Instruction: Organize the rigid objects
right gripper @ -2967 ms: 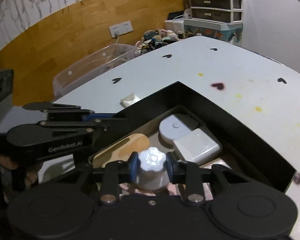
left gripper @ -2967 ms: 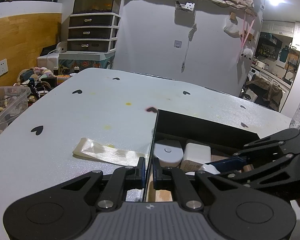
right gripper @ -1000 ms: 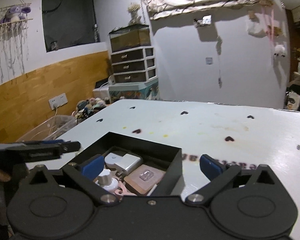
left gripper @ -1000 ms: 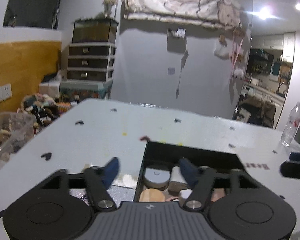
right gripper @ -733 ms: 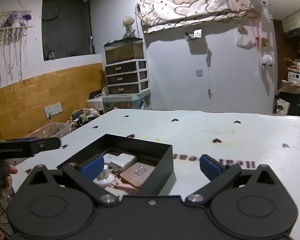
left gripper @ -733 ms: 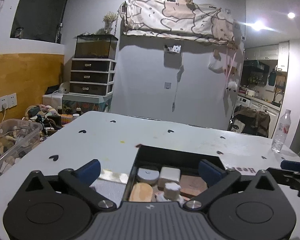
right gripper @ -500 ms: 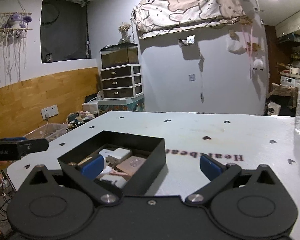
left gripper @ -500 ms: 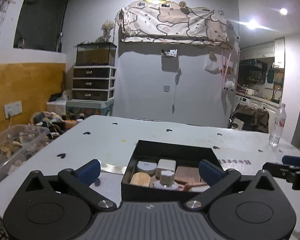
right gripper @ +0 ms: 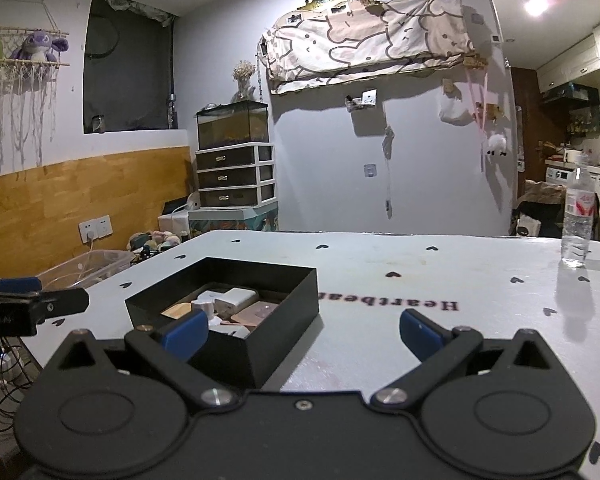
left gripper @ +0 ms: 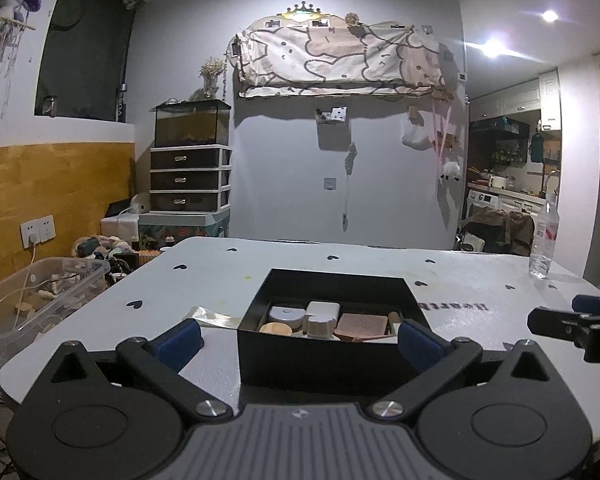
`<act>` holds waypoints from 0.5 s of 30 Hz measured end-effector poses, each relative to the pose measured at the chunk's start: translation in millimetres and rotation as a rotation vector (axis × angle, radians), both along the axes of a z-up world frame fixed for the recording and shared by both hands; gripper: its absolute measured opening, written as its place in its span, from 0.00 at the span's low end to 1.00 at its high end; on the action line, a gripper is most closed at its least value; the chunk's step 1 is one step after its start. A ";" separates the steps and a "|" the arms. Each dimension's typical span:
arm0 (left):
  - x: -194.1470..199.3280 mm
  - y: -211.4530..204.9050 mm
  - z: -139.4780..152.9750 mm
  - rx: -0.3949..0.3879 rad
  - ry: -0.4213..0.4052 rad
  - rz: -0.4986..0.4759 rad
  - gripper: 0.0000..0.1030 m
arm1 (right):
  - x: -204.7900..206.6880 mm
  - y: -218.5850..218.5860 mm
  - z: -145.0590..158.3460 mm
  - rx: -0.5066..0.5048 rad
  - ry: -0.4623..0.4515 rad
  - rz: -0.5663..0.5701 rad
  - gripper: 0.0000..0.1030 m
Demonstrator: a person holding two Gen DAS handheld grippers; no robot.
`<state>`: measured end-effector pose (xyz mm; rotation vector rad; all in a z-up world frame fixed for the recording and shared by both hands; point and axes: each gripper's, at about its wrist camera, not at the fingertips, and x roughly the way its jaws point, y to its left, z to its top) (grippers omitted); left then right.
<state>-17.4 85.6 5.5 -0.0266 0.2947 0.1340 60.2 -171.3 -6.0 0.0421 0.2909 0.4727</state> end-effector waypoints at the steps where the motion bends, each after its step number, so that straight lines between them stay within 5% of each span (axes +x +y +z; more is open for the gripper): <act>1: -1.0 -1.5 -0.5 0.003 0.001 -0.007 1.00 | -1.9 -0.2 0.0 -0.002 -0.003 -0.003 1.00; 15: -2.2 -4.6 -2.0 0.001 0.000 -0.019 1.00 | -12.8 -0.1 0.2 -0.014 -0.018 -0.021 1.00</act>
